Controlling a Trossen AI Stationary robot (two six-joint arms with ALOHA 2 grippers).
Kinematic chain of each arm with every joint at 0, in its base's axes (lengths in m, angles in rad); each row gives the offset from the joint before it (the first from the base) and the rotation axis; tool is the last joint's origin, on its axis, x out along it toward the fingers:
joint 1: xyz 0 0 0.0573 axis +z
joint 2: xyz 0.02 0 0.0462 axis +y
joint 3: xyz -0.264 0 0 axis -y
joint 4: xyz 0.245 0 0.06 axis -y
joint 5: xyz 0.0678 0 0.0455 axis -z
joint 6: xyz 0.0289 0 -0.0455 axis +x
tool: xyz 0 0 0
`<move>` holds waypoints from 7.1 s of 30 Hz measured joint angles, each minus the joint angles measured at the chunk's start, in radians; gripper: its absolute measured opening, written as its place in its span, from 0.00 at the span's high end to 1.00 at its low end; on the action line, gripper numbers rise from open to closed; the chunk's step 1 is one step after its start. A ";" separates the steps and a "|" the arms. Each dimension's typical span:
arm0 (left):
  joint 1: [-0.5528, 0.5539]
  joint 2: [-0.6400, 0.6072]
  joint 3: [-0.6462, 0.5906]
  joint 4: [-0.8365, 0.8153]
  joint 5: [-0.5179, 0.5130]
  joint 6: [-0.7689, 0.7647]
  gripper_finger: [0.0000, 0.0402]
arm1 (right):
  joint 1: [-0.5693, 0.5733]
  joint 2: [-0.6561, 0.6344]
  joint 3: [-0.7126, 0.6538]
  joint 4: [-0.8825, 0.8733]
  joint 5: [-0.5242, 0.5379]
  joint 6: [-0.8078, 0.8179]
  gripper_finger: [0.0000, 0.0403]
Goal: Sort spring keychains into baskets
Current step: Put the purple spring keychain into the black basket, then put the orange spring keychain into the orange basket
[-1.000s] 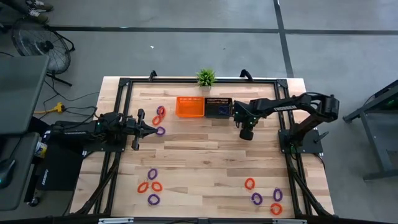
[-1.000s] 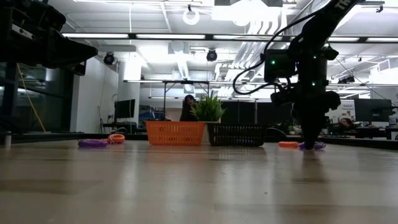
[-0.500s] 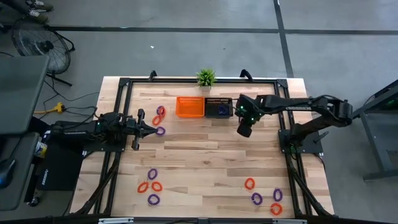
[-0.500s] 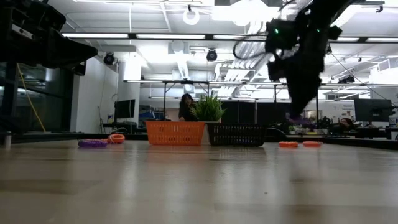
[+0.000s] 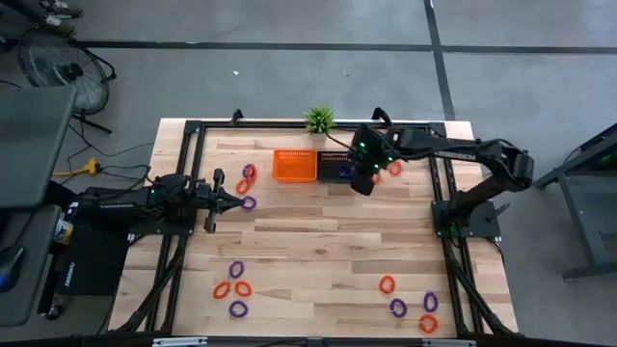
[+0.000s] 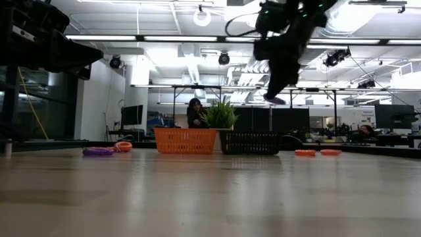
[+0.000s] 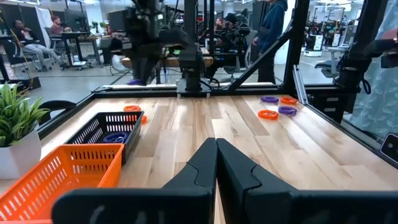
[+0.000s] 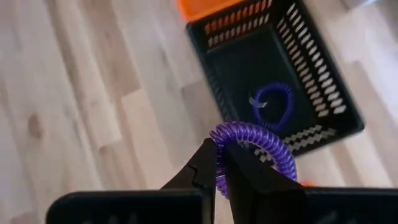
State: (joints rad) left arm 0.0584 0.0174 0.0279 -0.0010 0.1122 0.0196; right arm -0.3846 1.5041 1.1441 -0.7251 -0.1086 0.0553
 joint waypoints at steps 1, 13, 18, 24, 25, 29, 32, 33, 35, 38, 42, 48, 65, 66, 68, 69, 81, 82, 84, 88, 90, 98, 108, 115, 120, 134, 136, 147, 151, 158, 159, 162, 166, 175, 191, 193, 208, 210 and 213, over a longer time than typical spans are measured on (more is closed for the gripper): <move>0.000 0.000 0.000 0.000 0.000 0.000 1.00 | -0.006 0.023 0.017 0.001 0.002 -0.008 0.96; 0.000 0.000 0.000 0.000 0.000 0.000 1.00 | -0.057 0.277 0.192 -0.046 0.001 0.020 0.95; 0.000 0.000 0.000 0.000 0.000 0.000 1.00 | -0.072 0.330 0.197 -0.062 -0.003 0.075 0.95; 0.000 0.000 0.000 0.000 0.000 0.000 1.00 | -0.075 0.358 0.197 -0.062 -0.004 0.076 0.94; 0.000 0.000 0.000 0.000 0.000 0.000 1.00 | -0.075 0.359 0.197 -0.062 -0.002 0.076 0.94; 0.000 0.000 0.000 0.000 0.000 0.000 1.00 | -0.075 0.359 0.197 -0.063 0.003 0.076 0.94; 0.000 0.000 0.000 0.000 0.000 0.000 1.00 | -0.076 0.359 0.197 -0.068 0.004 0.076 0.91; 0.000 0.000 0.000 0.000 0.000 0.000 1.00 | -0.076 0.359 0.197 -0.070 0.005 0.076 0.89; 0.000 0.000 0.000 0.000 0.000 0.000 1.00 | -0.076 0.359 0.197 -0.073 0.005 0.076 0.86; 0.000 0.000 0.000 0.000 0.000 0.000 1.00 | -0.076 0.359 0.197 -0.076 0.024 0.076 0.80; 0.000 0.000 0.000 0.000 0.000 0.000 1.00 | -0.076 0.359 0.197 -0.082 0.039 0.076 0.73; 0.000 0.000 0.000 0.000 0.000 0.000 1.00 | -0.076 0.339 0.196 -0.122 0.040 0.076 0.68; 0.000 0.000 0.000 0.000 0.000 0.000 1.00 | -0.108 0.166 0.032 -0.269 0.104 0.119 0.68; 0.000 0.000 0.000 0.000 0.000 0.000 1.00 | -0.108 0.156 0.004 -0.257 0.109 0.127 0.68; 0.000 0.000 0.000 0.000 0.000 0.000 1.00 | -0.109 0.139 -0.044 -0.227 0.114 0.131 0.68; 0.000 0.000 0.000 0.000 0.000 0.000 1.00 | -0.109 0.129 -0.065 -0.202 0.117 0.137 0.67; 0.000 0.000 0.000 0.000 0.000 0.000 1.00 | -0.156 0.117 -0.167 -0.075 0.141 0.282 0.51; 0.000 0.000 0.000 0.000 0.000 0.000 1.00 | -0.159 0.117 -0.168 -0.069 0.141 0.281 0.49; 0.000 0.000 0.000 0.000 0.000 0.000 1.00 | -0.164 0.117 -0.170 -0.053 0.142 0.280 0.46; 0.000 0.000 0.000 0.000 0.000 0.000 1.00 | -0.168 0.125 -0.171 -0.037 0.122 0.253 0.43; 0.000 0.000 0.000 0.000 0.000 0.000 1.00 | -0.168 0.138 -0.171 -0.025 0.102 0.232 0.43; 0.000 0.000 0.000 0.000 0.000 0.000 1.00 | -0.172 0.182 -0.171 0.001 0.102 0.201 0.45; 0.000 0.000 0.000 0.000 0.000 0.000 1.00 | -0.172 0.228 -0.171 0.009 0.081 0.164 0.46; 0.000 0.000 0.000 0.000 0.000 0.000 1.00 | -0.172 0.253 -0.170 0.004 0.049 0.119 0.51; 0.000 0.000 0.000 0.000 0.000 0.000 1.00 | -0.173 0.255 -0.169 -0.014 0.061 0.103 0.59; 0.000 0.000 0.000 0.000 0.000 0.000 1.00 | -0.173 0.257 -0.169 -0.051 0.062 0.075 0.88; 0.000 0.000 0.000 0.000 0.000 0.000 1.00 | -0.173 0.257 -0.169 -0.053 0.059 0.075 0.92; 0.000 0.000 0.000 0.000 0.000 0.000 1.00 | -0.171 0.184 -0.175 -0.126 0.024 0.075 0.97; 0.000 0.000 0.000 0.000 0.000 0.000 1.00 | -0.171 0.109 -0.175 -0.141 0.020 0.075 0.98; 0.000 0.000 0.000 0.000 0.000 0.000 1.00 | -0.157 -0.016 -0.146 -0.147 -0.003 0.087 0.97; 0.000 0.000 0.000 0.000 0.000 0.000 1.00 | -0.153 -0.022 -0.130 -0.150 -0.007 0.095 0.97; 0.000 0.000 0.000 0.000 0.000 0.000 1.00 | -0.137 -0.023 -0.062 -0.162 -0.018 0.098 0.97; 0.000 0.000 0.000 0.000 0.000 0.000 1.00 | -0.115 0.012 0.053 -0.162 -0.019 0.078 0.98; 0.000 0.000 0.000 0.000 0.000 0.000 1.00 | -0.068 0.228 0.353 -0.192 -0.018 -0.011 0.97; 0.000 0.000 0.000 0.000 0.000 0.000 1.00 | 0.015 0.605 0.774 -0.197 -0.019 -0.109 0.97; 0.000 0.000 0.000 0.000 0.000 0.000 1.00 | 0.023 0.640 0.800 -0.185 -0.019 -0.109 0.97; 0.000 0.000 0.000 0.000 0.000 0.000 1.00 | 0.027 0.716 0.822 -0.161 -0.024 -0.147 0.82; 0.000 0.000 0.000 0.000 0.000 0.000 1.00 | 0.027 0.716 0.822 -0.161 -0.025 -0.149 0.78; 0.000 0.000 0.000 0.000 0.000 0.000 1.00 | 0.027 0.716 0.822 -0.161 -0.027 -0.145 0.72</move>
State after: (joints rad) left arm 0.0585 0.0173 0.0280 -0.0013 0.1120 0.0196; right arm -0.3573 2.2204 1.9659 -0.8862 -0.1360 -0.0900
